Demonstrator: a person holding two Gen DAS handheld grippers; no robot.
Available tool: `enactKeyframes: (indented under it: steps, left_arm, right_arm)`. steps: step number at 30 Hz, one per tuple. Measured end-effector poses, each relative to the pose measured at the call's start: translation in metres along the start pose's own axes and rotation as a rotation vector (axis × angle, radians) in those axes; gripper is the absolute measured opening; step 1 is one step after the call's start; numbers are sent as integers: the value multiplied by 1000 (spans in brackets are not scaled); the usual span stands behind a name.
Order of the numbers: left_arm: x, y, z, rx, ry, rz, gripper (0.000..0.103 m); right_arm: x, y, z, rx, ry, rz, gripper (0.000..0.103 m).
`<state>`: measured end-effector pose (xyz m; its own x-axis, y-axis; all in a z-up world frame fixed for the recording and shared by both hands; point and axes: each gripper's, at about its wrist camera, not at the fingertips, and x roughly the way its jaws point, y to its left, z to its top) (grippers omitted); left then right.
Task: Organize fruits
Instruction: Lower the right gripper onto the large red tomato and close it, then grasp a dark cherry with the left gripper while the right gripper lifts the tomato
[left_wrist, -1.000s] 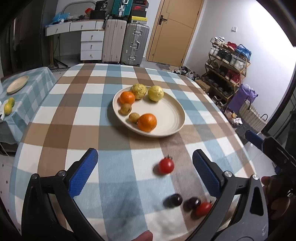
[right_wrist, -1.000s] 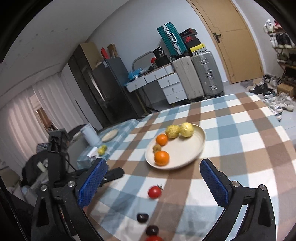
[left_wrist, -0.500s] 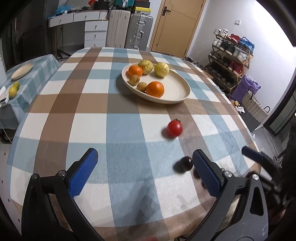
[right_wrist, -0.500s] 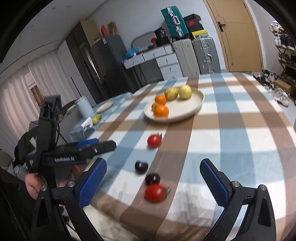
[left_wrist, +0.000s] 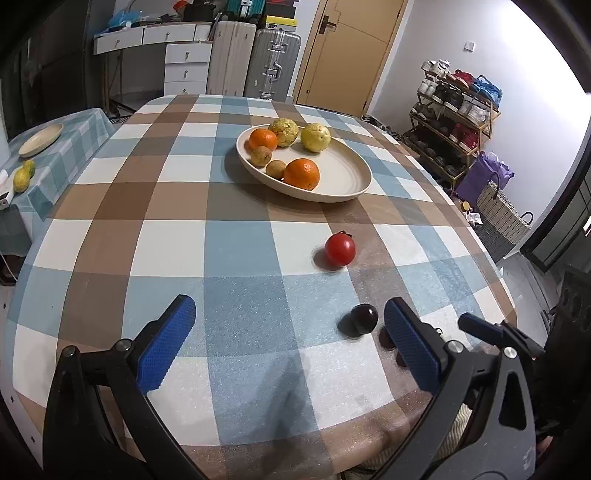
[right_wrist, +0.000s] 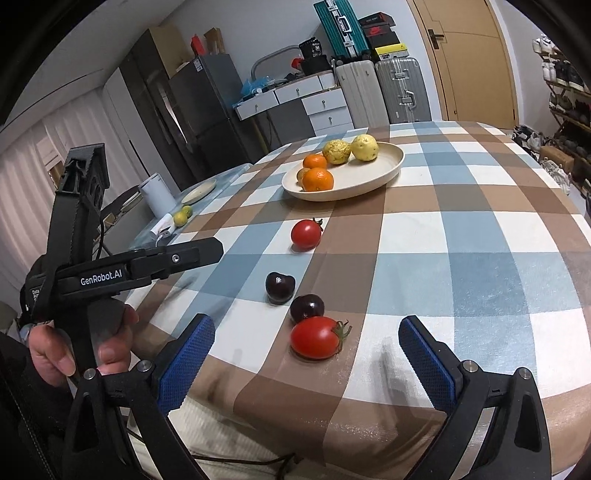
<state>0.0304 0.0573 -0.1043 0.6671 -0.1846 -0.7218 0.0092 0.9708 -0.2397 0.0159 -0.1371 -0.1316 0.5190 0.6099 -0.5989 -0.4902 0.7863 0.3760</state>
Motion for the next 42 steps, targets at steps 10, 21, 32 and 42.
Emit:
enactKeyframes:
  steps: [10, 21, 32, 42]
  left_arm:
    - [0, 18, 4, -34, -7, 32, 102]
    - [6, 18, 1, -45, 11, 15, 102]
    - [16, 13, -3, -49, 52, -44, 102]
    - [35, -13, -3, 15, 93, -86, 100]
  right_arm:
    - [12, -1, -2, 5, 34, -26, 79]
    - [19, 8, -6, -75, 56, -46, 32]
    - [11, -7, -3, 12, 10, -1, 30]
    - [-3, -17, 7, 18, -59, -2, 30]
